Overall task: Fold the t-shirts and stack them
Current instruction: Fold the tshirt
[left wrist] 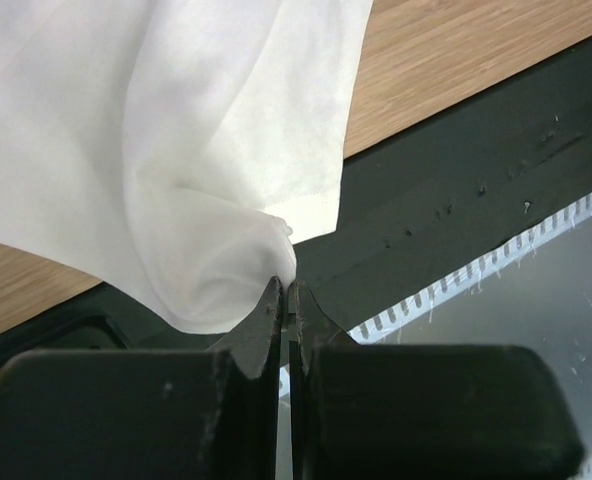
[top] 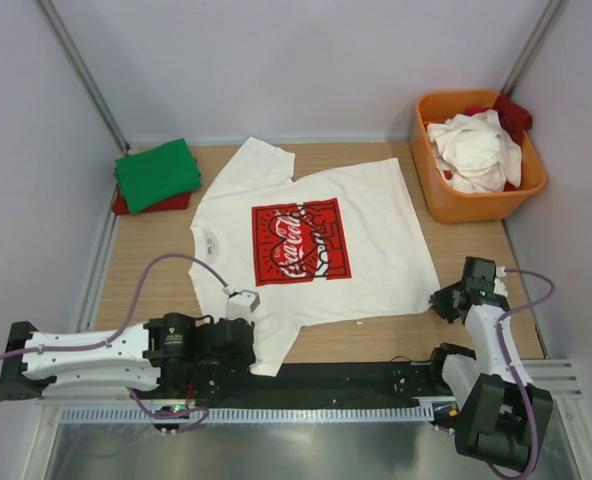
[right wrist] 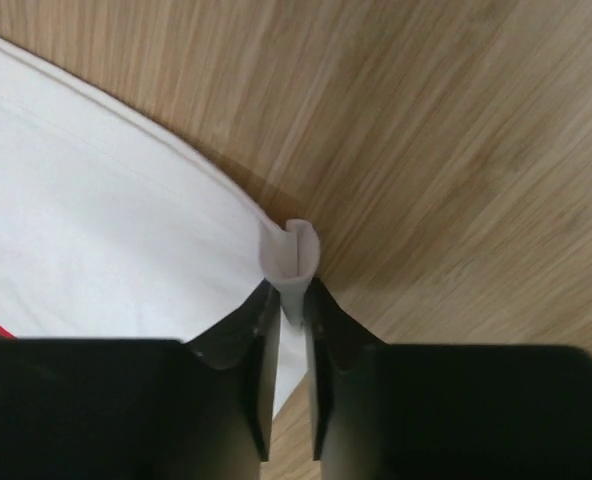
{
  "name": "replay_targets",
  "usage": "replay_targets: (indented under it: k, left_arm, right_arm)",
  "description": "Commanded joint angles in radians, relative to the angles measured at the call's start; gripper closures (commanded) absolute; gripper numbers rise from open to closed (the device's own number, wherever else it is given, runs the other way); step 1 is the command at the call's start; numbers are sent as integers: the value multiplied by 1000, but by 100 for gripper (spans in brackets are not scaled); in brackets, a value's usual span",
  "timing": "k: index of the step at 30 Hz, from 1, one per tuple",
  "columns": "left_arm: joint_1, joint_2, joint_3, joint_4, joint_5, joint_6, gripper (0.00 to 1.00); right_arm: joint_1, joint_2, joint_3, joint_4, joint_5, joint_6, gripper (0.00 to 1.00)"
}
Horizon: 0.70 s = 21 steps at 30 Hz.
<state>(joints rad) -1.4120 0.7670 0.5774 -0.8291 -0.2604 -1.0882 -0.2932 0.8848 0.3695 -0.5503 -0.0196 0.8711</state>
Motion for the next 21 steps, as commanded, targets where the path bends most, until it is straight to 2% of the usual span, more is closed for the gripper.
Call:
replay_targets:
  k: [1, 7, 11, 14, 17, 21]
  left_arm:
    - [-2, -20, 50, -25, -40, 14, 100]
    - [-2, -9, 150, -136, -60, 14, 100]
    - [-2, -21, 211, -284, -92, -15, 100]
    - [-2, -60, 243, -373, -120, -41, 100]
    - [-2, -107, 285, -448, -171, -70, 100]
    - [-2, -140, 386, -570, -264, -95, 100]
  right_arm:
    - [-4, -38, -20, -11, 15, 0, 82]
    - [-4, -191, -1, -144, -46, 19, 99]
    - [-4, -282, 75, -259, -48, 28, 99]
    - [-1, -273, 147, -335, -17, 5, 99]
    - [3, -274, 175, -336, -34, -15, 99]
    - [3, -251, 193, -246, -71, -43, 99]
